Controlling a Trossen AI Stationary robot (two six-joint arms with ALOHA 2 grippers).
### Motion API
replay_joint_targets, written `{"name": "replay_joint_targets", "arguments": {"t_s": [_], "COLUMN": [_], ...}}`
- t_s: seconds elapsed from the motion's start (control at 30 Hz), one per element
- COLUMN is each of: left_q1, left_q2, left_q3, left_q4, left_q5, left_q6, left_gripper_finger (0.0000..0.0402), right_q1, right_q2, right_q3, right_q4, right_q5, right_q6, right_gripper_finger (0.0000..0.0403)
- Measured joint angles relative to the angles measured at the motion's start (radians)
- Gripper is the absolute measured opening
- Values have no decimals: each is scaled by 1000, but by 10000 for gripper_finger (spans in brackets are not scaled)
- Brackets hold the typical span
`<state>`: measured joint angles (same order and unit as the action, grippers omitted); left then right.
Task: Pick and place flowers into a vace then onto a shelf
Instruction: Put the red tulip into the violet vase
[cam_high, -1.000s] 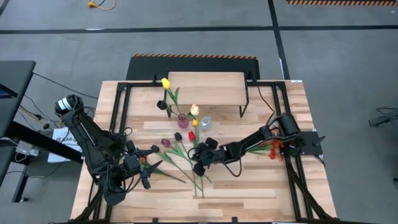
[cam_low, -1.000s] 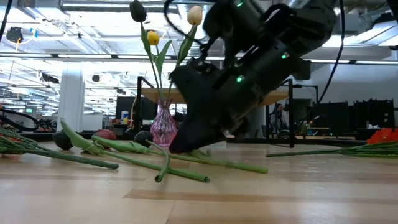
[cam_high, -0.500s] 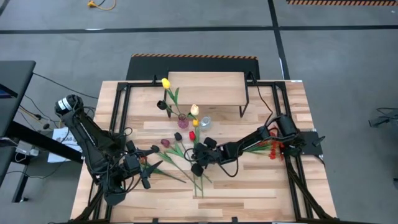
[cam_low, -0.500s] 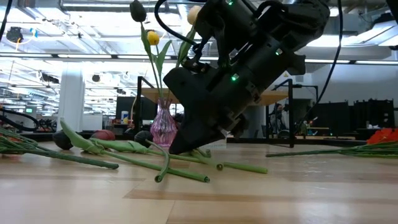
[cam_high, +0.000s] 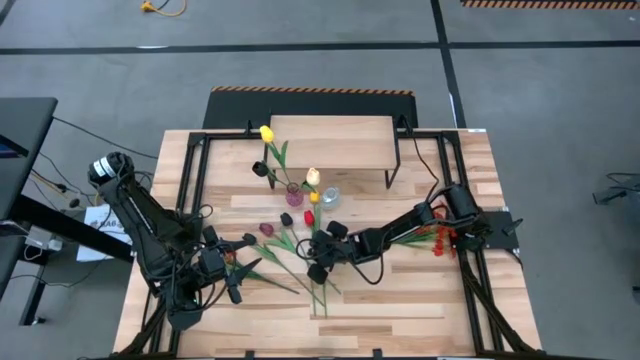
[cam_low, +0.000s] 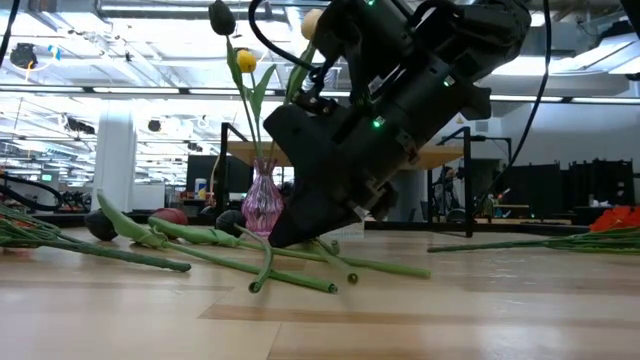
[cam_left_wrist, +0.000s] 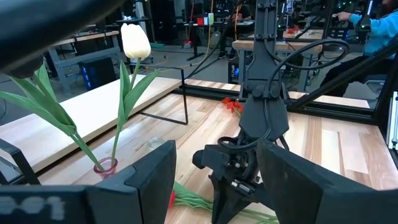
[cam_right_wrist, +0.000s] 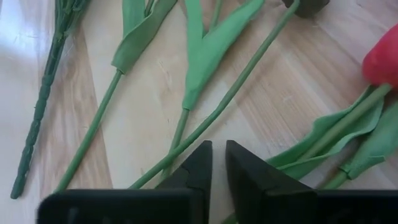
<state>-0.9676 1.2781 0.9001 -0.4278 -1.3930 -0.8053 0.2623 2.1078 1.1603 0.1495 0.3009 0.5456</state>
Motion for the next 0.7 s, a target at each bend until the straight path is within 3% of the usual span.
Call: {"name": "replay_joint_targets", "arguments": {"t_s": [0.33,0.7], "left_q1": [0,0], "left_q2": [0,0], "left_q3": [0,0], "left_q4": [0,0], "left_q5": [0,8], "left_q6": [0,0], "left_gripper_finger": [213,213], "right_q1": [9,35], "right_q2": [-13,-23], "right_q3": [10,61], "right_q4": [9,-67], "right_q5": [3,15], "right_q6": [-27,-77], "right_gripper_finger": [109,117]}}
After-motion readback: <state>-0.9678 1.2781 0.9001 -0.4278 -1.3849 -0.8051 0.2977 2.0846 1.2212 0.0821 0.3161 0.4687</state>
